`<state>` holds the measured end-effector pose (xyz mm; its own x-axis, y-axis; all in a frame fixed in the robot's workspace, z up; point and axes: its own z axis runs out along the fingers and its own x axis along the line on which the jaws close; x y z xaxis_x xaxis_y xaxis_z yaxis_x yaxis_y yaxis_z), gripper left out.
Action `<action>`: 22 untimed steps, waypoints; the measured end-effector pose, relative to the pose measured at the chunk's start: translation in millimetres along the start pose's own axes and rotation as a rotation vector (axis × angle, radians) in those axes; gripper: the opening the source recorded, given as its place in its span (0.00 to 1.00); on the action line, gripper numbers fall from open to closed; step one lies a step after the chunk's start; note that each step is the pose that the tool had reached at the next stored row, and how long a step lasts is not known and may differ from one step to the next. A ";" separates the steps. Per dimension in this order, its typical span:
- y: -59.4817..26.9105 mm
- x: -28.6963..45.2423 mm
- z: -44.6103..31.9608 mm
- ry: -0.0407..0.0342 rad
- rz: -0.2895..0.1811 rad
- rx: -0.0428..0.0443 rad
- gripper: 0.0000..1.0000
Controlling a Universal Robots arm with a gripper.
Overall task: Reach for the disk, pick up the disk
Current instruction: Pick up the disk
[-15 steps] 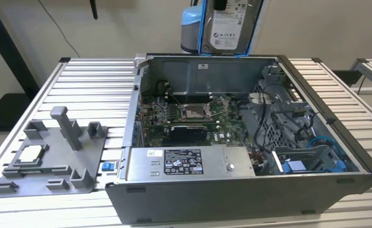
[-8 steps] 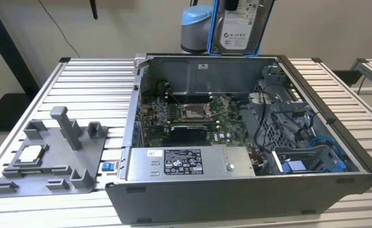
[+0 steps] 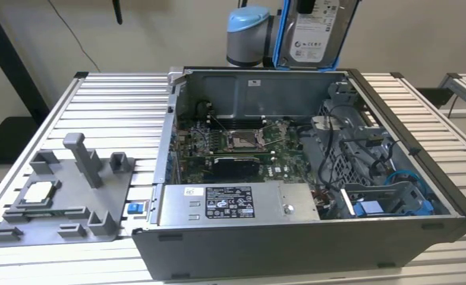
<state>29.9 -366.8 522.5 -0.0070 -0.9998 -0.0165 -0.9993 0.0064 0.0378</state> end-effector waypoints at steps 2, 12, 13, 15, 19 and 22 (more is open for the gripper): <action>-7.4 -0.1 -0.1 0.0002 0.000 -0.0001 0.00; -42.7 -0.3 -0.4 0.0000 0.000 0.0000 0.00; -45.6 -0.3 -0.4 0.0000 0.000 0.0000 0.00; -50.3 -0.4 -0.5 0.0000 0.000 0.0000 0.00; -53.4 -0.5 -0.5 0.0003 0.000 0.0000 0.00; -54.3 -0.4 -0.5 0.0001 0.000 0.0000 0.00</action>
<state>84.1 -366.7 520.9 -0.0070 -0.9998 -0.0164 -0.9993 0.0063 0.0378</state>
